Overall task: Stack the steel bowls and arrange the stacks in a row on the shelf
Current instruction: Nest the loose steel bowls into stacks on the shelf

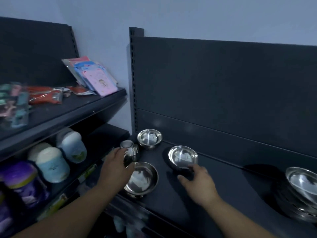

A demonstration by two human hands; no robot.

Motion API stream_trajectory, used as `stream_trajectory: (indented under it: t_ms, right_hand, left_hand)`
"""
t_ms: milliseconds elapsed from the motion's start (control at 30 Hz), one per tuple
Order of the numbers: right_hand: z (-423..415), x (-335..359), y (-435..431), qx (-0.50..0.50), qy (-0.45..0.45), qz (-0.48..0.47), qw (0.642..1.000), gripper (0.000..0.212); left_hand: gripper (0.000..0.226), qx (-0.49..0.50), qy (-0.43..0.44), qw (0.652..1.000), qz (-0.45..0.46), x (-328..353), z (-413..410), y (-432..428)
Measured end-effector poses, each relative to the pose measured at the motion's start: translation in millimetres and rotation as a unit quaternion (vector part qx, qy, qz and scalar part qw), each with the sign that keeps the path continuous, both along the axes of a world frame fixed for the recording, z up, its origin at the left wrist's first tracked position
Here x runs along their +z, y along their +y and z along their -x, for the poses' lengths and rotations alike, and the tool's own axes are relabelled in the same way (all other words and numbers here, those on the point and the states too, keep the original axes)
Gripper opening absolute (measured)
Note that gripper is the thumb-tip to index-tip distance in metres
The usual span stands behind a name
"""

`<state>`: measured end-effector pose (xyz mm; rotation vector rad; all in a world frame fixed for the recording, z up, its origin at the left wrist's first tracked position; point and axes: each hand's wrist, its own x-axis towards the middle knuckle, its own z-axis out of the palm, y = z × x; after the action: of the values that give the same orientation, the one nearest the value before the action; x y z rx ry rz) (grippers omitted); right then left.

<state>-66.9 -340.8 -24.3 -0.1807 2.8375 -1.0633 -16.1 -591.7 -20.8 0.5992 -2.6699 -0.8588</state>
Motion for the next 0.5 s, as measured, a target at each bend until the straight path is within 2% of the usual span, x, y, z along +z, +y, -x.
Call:
stream_trajectory:
  t_ms: [133,267,367,433,500]
  right_hand:
    - [2.8,-1.6,-34.8,-0.062,0.031,0.022,0.997,0.042]
    - [0.0,-8.0,-56.8,-0.087,0.033,0.035,0.995,0.031]
    - [0.1,-6.9,-61.6,-0.106,0.042,0.034,0.993,0.030]
    - [1.9,-4.0,-59.3,-0.131,0.033,0.036,0.990,0.037]
    - [6.1,-1.0,-54.3,-0.160,0.016,0.044,0.986,0.047]
  left_hand:
    - [0.069,-0.004,-0.036,0.998,-0.043,-12.9,7.5,-40.8]
    - [0.067,-0.022,-0.034,0.997,-0.069,-17.3,17.2,-60.6]
    - [0.051,-0.046,-0.009,0.997,-0.069,-14.8,21.1,-61.7]
    - [0.033,-0.075,-0.014,0.994,-0.075,-15.7,20.3,-56.2]
    - [0.026,-0.103,-0.041,0.991,-0.076,-20.0,18.0,-49.9]
